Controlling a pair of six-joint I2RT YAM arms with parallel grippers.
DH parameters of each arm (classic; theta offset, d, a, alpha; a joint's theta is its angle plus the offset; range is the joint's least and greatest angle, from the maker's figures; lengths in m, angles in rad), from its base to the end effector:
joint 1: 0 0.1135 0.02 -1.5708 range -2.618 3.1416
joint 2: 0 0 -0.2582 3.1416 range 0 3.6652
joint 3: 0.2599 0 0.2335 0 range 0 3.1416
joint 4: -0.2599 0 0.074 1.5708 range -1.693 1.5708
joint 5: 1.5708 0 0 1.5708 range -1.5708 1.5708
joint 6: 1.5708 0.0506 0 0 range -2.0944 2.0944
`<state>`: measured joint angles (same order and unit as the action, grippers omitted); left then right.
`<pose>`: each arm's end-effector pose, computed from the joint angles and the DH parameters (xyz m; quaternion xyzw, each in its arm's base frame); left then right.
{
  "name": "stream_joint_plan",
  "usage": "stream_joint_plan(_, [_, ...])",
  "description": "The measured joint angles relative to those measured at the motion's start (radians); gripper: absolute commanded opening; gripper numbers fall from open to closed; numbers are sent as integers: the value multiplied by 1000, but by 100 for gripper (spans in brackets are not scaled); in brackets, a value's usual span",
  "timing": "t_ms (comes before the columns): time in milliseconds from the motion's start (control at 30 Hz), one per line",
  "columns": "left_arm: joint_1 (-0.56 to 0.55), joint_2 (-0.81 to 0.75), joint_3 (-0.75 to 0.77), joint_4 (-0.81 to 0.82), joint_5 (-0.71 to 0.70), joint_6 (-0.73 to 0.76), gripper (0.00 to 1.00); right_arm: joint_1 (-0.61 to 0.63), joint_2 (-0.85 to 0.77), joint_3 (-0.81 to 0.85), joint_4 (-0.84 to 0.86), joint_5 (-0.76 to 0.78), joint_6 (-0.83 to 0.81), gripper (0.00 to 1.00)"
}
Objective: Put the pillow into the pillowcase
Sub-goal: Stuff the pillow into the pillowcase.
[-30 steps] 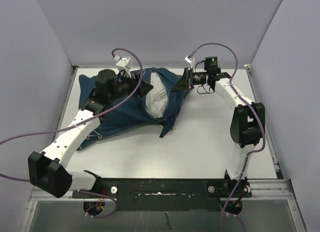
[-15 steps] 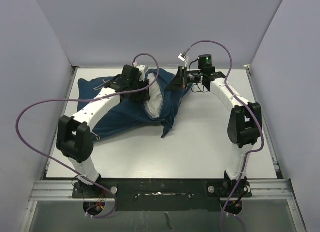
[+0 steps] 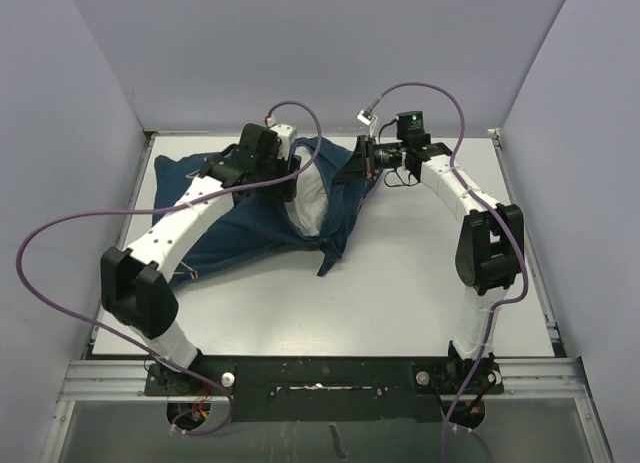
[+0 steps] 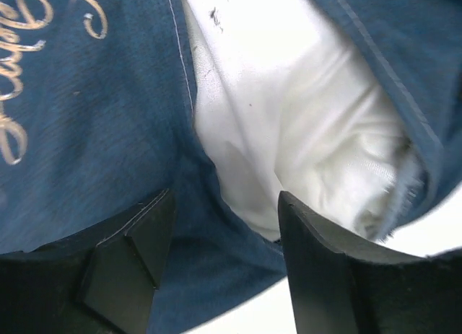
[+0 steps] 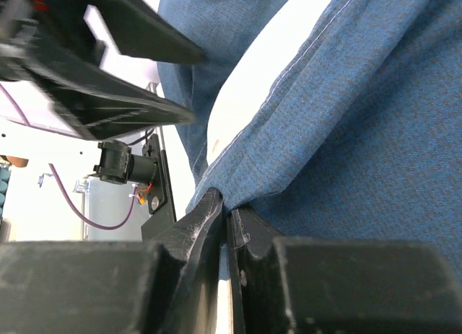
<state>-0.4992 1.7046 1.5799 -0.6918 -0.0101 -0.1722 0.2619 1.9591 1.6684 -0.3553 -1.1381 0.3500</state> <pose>0.3261 -0.1772 0.3101 0.1495 0.9176 -0.1169 0.3493 0.4007 0.1550 0.2880 -0.2069 0.7638 0.5730 0.2131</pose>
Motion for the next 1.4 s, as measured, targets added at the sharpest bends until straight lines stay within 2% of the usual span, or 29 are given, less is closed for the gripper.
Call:
stream_joint_plan(133, [-4, -92, -6, -5, -17, 1, 56, 0, 0, 0, -2, 2, -2, 6])
stream_joint_plan(233, [-6, -98, 13, -31, -37, 2, 51, 1, 0, 0, 0, 2, -1, 6])
stream_joint_plan(367, [-5, -31, 24, -73, -52, 3, 39, 1, 0, 0, 2, 1, 1, 6])
stream_joint_plan(433, [-6, 15, 24, -93, -58, 7, 24, 1, 0, 0, 2, 1, 1, 6])
stream_joint_plan(467, [-6, 36, 24, -102, -59, 9, 11, 1, 0, 0, 2, 1, 1, 6])
stream_joint_plan(500, [-5, 58, 24, -111, -57, 13, 2, 1, 0, 0, 3, 1, 1, 7])
stream_joint_plan(667, [-2, 78, 38, -134, 12, 24, 0, 1, -1, -4, 2, -6, 1, 6])
stream_joint_plan(800, [6, 72, 121, -109, 177, -7, 0, 1, -1, 8, 4, -32, 6, 6])
stream_joint_plan(900, [13, 29, 133, 33, 352, -100, 0, -5, -1, 28, 121, -82, 108, 7])
stream_joint_plan(1033, [28, -9, 96, 322, 541, -280, 0, -27, 0, -7, 546, -132, 445, 4])
stream_joint_plan(1067, [35, -11, 69, 430, 591, -352, 0, -34, 0, -13, 581, -135, 476, 4])
stream_joint_plan(1100, [39, -10, 43, 525, 630, -415, 0, -38, 0, -10, 556, -126, 461, 4])
stream_joint_plan(1200, [43, 22, -6, 737, 714, -593, 0, -43, -1, 32, 289, -1, 287, 5])
stream_joint_plan(1233, [43, 46, -8, 795, 734, -642, 0, -42, -2, 32, 224, 42, 237, 6])
stream_joint_plan(1300, [42, 92, -12, 865, 755, -705, 0, -40, -2, 19, 121, 126, 154, 20])
stream_joint_plan(1333, [42, 115, -15, 884, 759, -724, 0, -40, -2, 6, 91, 151, 129, 33])
stream_joint_plan(1400, [40, 159, -28, 895, 762, -740, 9, -40, -3, -29, 34, 189, 70, 54])
